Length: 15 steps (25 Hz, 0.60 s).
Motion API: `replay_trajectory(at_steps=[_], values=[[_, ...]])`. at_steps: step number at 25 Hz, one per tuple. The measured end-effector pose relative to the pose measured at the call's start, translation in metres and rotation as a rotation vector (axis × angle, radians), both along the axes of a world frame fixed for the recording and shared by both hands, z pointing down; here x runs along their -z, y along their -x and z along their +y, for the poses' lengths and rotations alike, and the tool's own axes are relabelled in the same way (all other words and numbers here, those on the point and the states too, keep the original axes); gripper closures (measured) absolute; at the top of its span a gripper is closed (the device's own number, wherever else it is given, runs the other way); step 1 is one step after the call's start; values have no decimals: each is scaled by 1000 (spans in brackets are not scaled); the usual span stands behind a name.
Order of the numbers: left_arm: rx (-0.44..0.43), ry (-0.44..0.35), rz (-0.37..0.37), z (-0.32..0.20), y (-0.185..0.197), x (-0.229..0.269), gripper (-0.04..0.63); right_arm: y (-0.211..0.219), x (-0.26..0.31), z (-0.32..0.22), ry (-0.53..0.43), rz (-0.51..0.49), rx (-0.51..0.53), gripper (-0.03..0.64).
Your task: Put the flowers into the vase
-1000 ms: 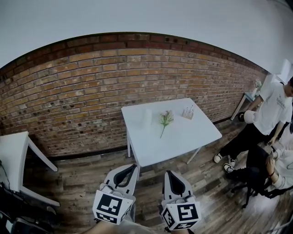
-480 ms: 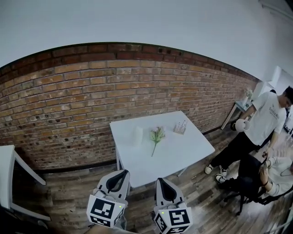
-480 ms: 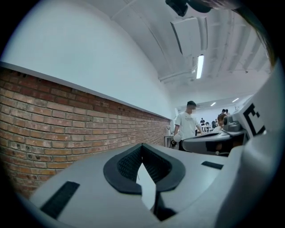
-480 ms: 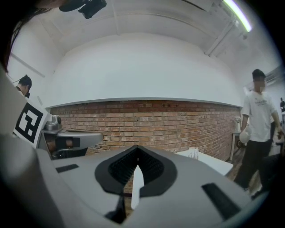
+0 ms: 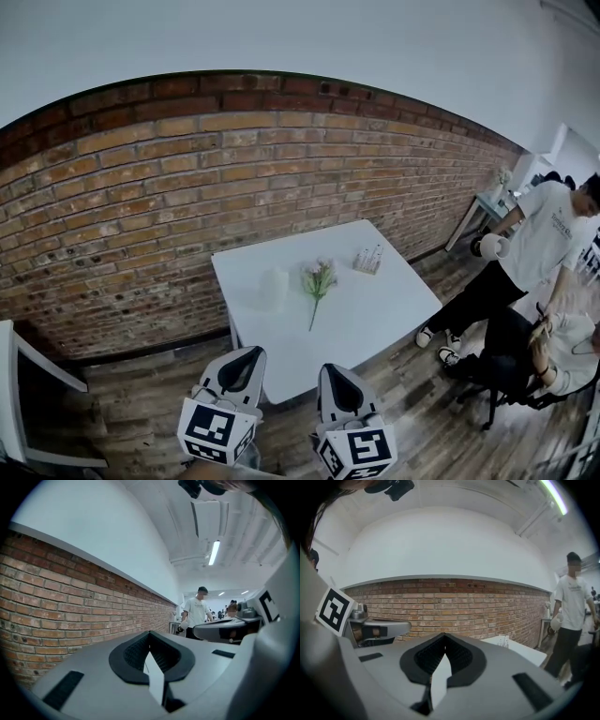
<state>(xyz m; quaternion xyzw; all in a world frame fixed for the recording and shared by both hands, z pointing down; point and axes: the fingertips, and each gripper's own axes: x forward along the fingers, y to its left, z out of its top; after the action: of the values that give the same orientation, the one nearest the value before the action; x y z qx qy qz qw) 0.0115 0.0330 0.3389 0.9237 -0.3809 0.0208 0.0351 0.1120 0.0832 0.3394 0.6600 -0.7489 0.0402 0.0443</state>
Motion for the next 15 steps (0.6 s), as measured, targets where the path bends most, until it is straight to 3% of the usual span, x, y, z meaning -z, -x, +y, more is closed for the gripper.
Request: replay_trajectory(at_steps=[15], values=[[-135, 56, -32, -84, -32, -21, 588, -31, -19, -75, 85, 5, -138, 611]])
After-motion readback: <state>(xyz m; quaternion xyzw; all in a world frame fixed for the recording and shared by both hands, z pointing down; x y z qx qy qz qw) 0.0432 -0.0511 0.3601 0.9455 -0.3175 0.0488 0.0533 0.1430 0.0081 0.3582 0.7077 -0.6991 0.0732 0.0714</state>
